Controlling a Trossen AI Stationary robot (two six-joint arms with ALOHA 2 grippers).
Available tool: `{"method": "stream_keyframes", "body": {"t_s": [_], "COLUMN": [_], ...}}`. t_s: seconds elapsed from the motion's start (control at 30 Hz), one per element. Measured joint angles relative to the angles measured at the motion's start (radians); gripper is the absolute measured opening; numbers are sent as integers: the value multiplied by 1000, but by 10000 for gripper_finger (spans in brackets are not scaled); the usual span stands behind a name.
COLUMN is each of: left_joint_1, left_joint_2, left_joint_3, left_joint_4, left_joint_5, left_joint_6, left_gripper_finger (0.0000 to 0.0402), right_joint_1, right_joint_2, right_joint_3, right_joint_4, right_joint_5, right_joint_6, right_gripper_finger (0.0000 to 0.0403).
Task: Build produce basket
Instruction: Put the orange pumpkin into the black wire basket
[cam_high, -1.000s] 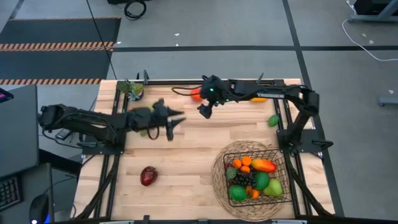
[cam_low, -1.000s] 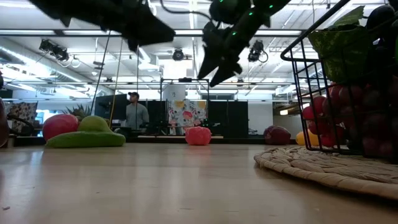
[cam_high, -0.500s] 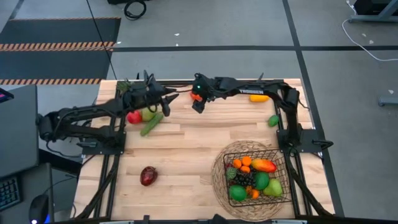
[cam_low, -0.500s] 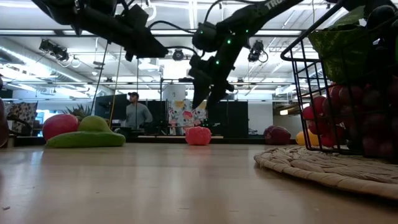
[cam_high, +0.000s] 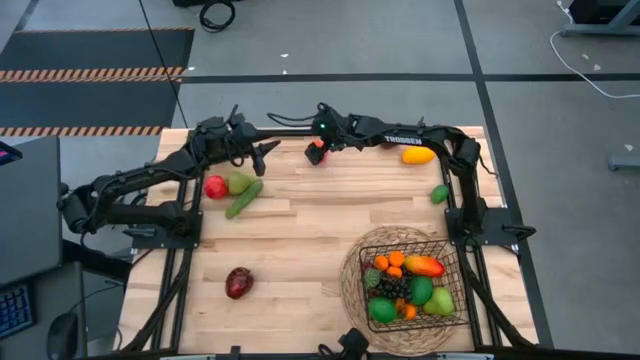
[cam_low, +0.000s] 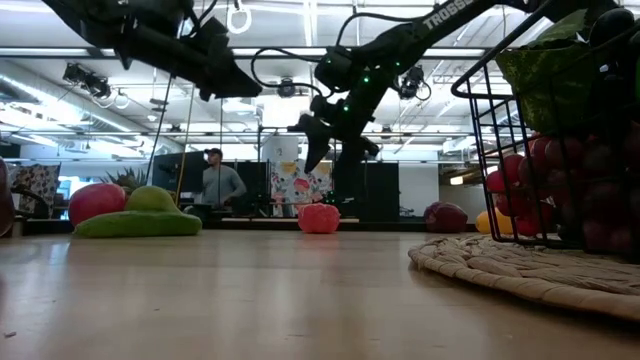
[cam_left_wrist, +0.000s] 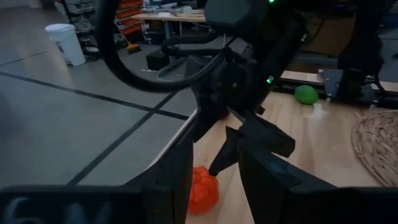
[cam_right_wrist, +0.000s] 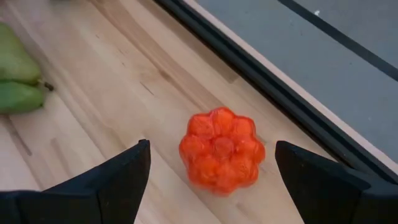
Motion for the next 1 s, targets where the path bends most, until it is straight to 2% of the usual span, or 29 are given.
{"method": "stream_keyframes", "body": {"t_s": [0.33, 0.63, 0.87, 1.0], "left_joint_1": [0, -33, -70, -84], "left_joint_2": [0, -1, -1, -1], "left_joint_3": [0, 0, 0, 0], "left_joint_4": [-20, -76, -82, -81], "left_joint_5": [3, 3, 2, 1], "left_joint_6": [0, -14, -21, -26], "left_gripper_finger": [132, 132, 132, 132], "right_joint_1": [23, 37, 9, -6], "right_joint_2": [5, 115, 128, 130], "right_joint_3": [-1, -2, -2, -2], "right_joint_4": [19, 51, 40, 30], "right_joint_5": [96, 107, 120, 82], "right_joint_6": [20, 2, 25, 41], "right_gripper_finger": [348, 348, 348, 348]}}
